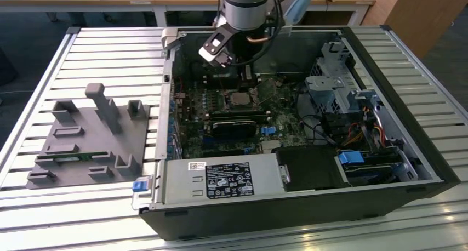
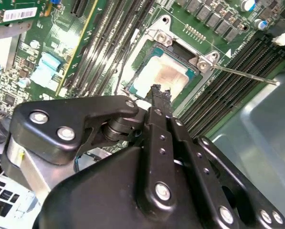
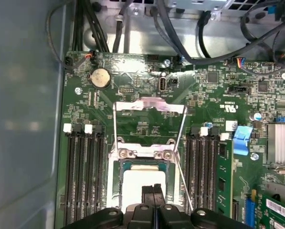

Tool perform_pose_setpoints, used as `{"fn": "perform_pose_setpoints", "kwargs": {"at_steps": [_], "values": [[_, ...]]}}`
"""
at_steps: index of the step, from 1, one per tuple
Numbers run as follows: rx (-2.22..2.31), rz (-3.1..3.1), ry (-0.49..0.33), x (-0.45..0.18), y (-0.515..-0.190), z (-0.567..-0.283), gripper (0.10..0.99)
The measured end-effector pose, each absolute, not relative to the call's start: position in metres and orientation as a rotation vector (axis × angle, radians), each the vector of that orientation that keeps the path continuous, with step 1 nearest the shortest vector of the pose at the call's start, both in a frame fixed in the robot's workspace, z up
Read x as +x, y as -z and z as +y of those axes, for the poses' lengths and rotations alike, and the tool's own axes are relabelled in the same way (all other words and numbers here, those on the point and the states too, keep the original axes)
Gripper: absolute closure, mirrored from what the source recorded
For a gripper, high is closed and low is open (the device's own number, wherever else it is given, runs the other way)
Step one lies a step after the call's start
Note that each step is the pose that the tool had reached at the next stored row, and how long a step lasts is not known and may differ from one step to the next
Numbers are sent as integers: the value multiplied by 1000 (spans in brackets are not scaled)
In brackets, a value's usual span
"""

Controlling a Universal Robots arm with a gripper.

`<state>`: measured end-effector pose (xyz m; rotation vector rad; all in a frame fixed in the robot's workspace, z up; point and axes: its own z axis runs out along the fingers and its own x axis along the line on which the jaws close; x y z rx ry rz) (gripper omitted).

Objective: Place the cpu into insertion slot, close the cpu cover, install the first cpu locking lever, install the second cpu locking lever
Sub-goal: 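Close the cpu cover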

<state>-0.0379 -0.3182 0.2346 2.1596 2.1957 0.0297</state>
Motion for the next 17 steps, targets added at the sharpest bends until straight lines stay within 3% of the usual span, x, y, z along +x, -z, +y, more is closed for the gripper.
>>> {"fn": "perform_pose_setpoints", "kwargs": {"at_steps": [17], "values": [[2177, 2215, 2, -28, -258, -319, 976]]}}
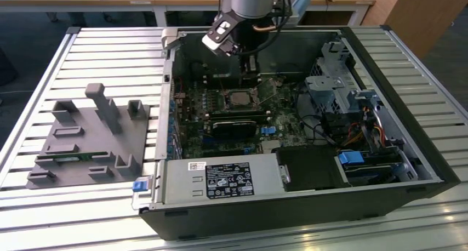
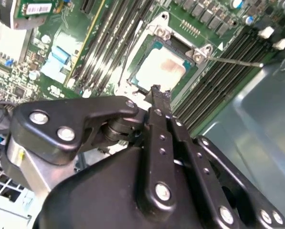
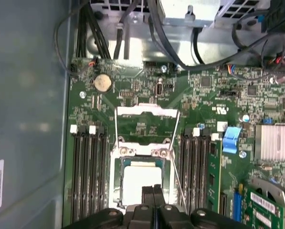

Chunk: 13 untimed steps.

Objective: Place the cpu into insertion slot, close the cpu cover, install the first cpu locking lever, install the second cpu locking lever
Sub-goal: 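Close the cpu cover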

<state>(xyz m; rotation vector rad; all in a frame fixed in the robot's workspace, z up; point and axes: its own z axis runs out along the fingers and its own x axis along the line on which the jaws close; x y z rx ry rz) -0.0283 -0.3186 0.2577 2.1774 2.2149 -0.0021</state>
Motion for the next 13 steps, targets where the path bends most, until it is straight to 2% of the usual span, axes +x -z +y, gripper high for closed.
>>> {"fn": "perform_pose_setpoints", "kwargs": {"at_steps": [13], "values": [[2180, 2217, -3, -22, -258, -319, 976]]}}
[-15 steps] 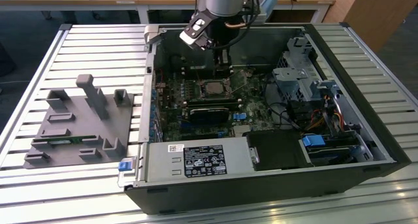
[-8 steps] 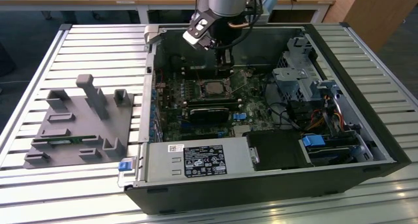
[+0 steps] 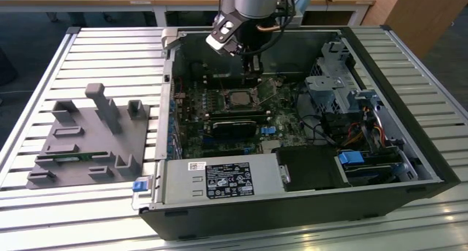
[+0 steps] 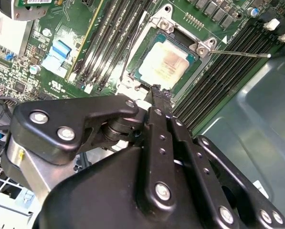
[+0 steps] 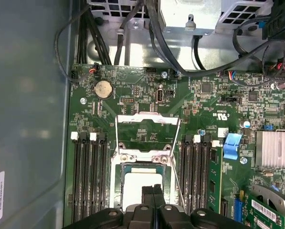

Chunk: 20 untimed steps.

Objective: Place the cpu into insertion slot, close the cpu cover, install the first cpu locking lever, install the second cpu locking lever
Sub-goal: 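Close the cpu cover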

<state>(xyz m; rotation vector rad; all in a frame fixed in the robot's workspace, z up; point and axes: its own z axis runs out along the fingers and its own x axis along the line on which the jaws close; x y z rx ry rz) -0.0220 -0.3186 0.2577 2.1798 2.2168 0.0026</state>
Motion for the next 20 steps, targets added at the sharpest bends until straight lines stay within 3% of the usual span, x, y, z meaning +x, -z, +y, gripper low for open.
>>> {"fn": "perform_pose_setpoints", "kwargs": {"at_steps": [20], "values": [[2180, 2217, -2, -15, -258, -319, 976]]}}
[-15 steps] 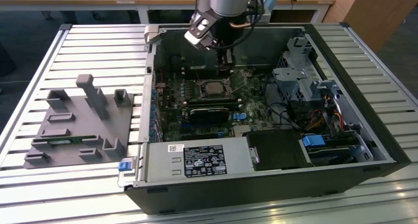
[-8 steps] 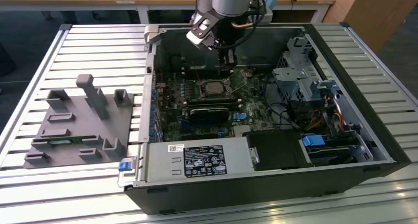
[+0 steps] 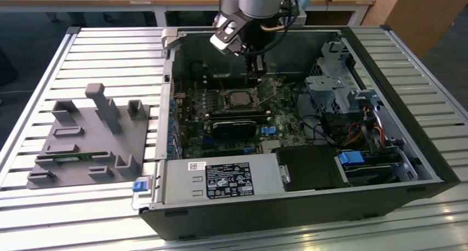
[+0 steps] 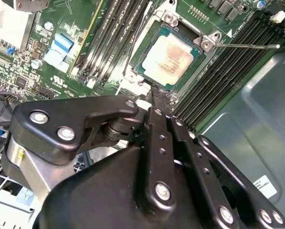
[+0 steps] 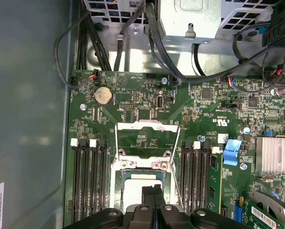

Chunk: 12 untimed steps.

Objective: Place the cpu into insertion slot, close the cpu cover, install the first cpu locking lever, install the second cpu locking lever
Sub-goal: 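Close the cpu cover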

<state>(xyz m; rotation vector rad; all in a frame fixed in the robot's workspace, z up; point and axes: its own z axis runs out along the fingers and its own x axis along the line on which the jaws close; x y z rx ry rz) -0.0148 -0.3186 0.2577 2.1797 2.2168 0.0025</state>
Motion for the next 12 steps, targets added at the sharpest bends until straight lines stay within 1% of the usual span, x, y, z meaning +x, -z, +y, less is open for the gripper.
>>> {"fn": "perform_pose_setpoints", "kwargs": {"at_steps": [12], "values": [[2180, 2217, -2, -10, -258, -319, 976]]}}
